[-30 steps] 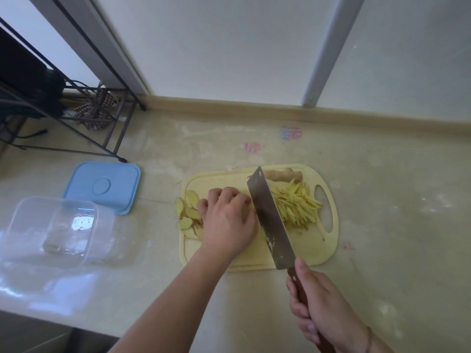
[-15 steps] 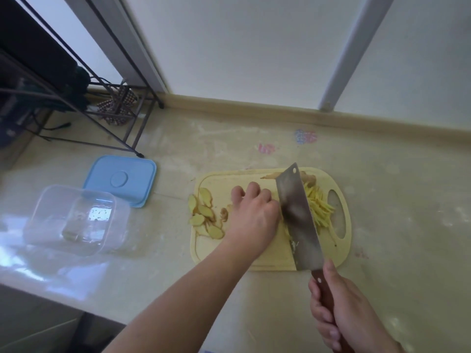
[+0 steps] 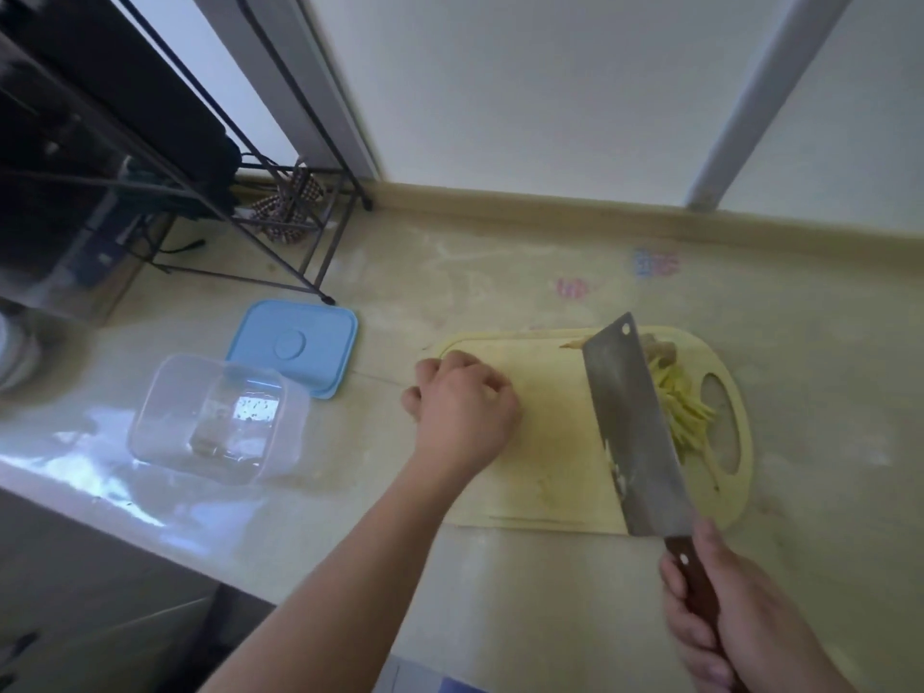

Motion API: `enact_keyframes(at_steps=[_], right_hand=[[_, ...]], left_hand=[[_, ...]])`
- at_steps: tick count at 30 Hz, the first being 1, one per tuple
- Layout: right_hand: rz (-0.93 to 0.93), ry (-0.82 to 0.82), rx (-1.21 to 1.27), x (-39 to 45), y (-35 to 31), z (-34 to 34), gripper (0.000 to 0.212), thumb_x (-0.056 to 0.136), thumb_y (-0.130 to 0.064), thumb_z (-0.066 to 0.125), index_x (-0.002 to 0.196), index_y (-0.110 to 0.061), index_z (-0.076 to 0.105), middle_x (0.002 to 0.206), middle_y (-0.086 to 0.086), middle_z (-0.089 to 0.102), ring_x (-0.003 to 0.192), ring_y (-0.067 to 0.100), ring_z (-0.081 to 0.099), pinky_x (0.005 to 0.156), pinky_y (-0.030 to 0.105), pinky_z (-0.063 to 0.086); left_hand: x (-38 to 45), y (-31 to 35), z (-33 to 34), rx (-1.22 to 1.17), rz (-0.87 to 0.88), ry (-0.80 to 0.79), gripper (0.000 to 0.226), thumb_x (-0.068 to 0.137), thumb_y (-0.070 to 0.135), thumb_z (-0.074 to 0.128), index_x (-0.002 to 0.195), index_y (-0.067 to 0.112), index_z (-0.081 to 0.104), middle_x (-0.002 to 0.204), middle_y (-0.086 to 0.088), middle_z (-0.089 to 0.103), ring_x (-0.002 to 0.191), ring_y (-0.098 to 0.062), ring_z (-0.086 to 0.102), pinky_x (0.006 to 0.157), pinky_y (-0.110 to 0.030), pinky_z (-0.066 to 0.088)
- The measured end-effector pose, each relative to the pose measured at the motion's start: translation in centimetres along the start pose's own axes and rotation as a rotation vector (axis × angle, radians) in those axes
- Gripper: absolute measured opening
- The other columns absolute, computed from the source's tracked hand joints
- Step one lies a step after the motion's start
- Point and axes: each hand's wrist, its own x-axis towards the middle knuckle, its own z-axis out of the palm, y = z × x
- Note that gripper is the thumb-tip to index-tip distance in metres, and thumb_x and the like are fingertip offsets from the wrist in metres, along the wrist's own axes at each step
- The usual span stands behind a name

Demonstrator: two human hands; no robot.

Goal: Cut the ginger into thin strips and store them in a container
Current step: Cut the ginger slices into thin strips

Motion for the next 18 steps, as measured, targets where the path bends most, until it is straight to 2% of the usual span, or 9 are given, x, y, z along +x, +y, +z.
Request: enact_keyframes(at_steps=[1, 2, 4, 8, 11, 14, 16, 18], right_hand=[[0.011, 0.0, -0.002, 0.1, 0.2, 0.2, 0.094, 0.027, -0.1, 0.072, 0.06, -0.014, 0.053, 0.047, 0.011, 0.03, 0.029, 0.009, 0.026, 0.037, 0.013, 0.027], [0.02, -0.008, 0.005, 0.1, 0.4, 0.3, 0.095, 0.02, -0.1, 0.072, 0.059, -0.015, 0.053, 0.048, 0.011, 0.03, 0.03, 0.009, 0.027, 0.038, 0.014, 0.029], [0.024, -0.039, 0.006, 0.3, 0.6, 0.5, 0.098, 0.02, -0.099, 0.072, 0.062, -0.014, 0.051, 0.05, 0.011, 0.03, 0.032, 0.01, 0.027, 0.039, 0.015, 0.03], [0.002, -0.056, -0.007, 0.3, 0.4, 0.8, 0.097, 0.024, -0.1, 0.071, 0.064, -0.013, 0.051, 0.051, 0.011, 0.031, 0.033, 0.011, 0.027, 0.039, 0.016, 0.03], [-0.004, -0.042, -0.011, 0.3, 0.4, 0.8, 0.107, 0.024, -0.099, 0.071, 0.072, -0.007, 0.046, 0.05, 0.011, 0.031, 0.033, 0.011, 0.027, 0.038, 0.016, 0.03], [0.007, -0.038, -0.015, 0.3, 0.4, 0.7, 0.111, 0.023, -0.099, 0.072, 0.075, -0.005, 0.045, 0.05, 0.011, 0.031, 0.033, 0.011, 0.027, 0.038, 0.016, 0.03], [0.008, -0.034, -0.018, 0.4, 0.4, 0.6, 0.112, 0.022, -0.099, 0.072, 0.076, -0.004, 0.045, 0.05, 0.011, 0.031, 0.033, 0.011, 0.027, 0.038, 0.017, 0.03], [0.004, -0.039, -0.027, 0.4, 0.4, 0.6, 0.112, 0.023, -0.099, 0.071, 0.076, -0.004, 0.045, 0.05, 0.011, 0.032, 0.033, 0.012, 0.027, 0.037, 0.017, 0.03]], left_hand=[[0.1, -0.8, -0.1, 0.005, -0.044, -0.025, 0.02, 0.092, 0.035, 0.057, 0.098, 0.029, 0.074, 0.122, 0.014, 0.055, 0.122, -0.02, 0.034, 0.086, -0.033, 0.019], [0.0, -1.3, 0.1, 0.027, -0.051, -0.044, 0.021, 0.092, 0.035, 0.056, 0.098, 0.028, 0.075, 0.122, 0.013, 0.054, 0.121, -0.02, 0.033, 0.086, -0.033, 0.018], [-0.3, -1.6, 0.6, 0.052, -0.011, -0.035, 0.02, 0.093, 0.035, 0.056, 0.097, 0.029, 0.074, 0.118, 0.012, 0.053, 0.119, -0.02, 0.033, 0.083, -0.032, 0.015], [-0.9, -2.2, 1.1, 0.11, 0.133, 0.099, 0.015, 0.093, 0.03, 0.062, 0.093, 0.023, 0.075, 0.11, 0.009, 0.057, 0.113, -0.023, 0.036, 0.08, -0.03, 0.011], [-0.5, -3.2, 1.0, 0.077, 0.228, 0.088, 0.012, 0.091, 0.023, 0.066, 0.098, 0.021, 0.075, 0.109, 0.005, 0.062, 0.113, -0.028, 0.043, 0.086, -0.035, 0.019], [-0.4, -4.0, 0.7, 0.051, 0.407, -0.013, 0.031, 0.089, 0.022, 0.055, 0.112, 0.029, 0.074, 0.108, 0.007, 0.065, 0.106, -0.027, 0.052, 0.087, -0.041, 0.032], [-0.2, -4.3, 0.6, 0.111, 0.522, -0.035, 0.035, 0.088, 0.028, 0.047, 0.107, 0.033, 0.076, 0.103, 0.008, 0.067, 0.1, -0.027, 0.056, 0.08, -0.045, 0.039], [0.2, -4.4, 0.6, 0.158, 0.576, 0.002, 0.029, 0.086, 0.028, 0.053, 0.1, 0.031, 0.078, 0.096, 0.008, 0.068, 0.093, -0.029, 0.059, 0.076, -0.046, 0.039]])
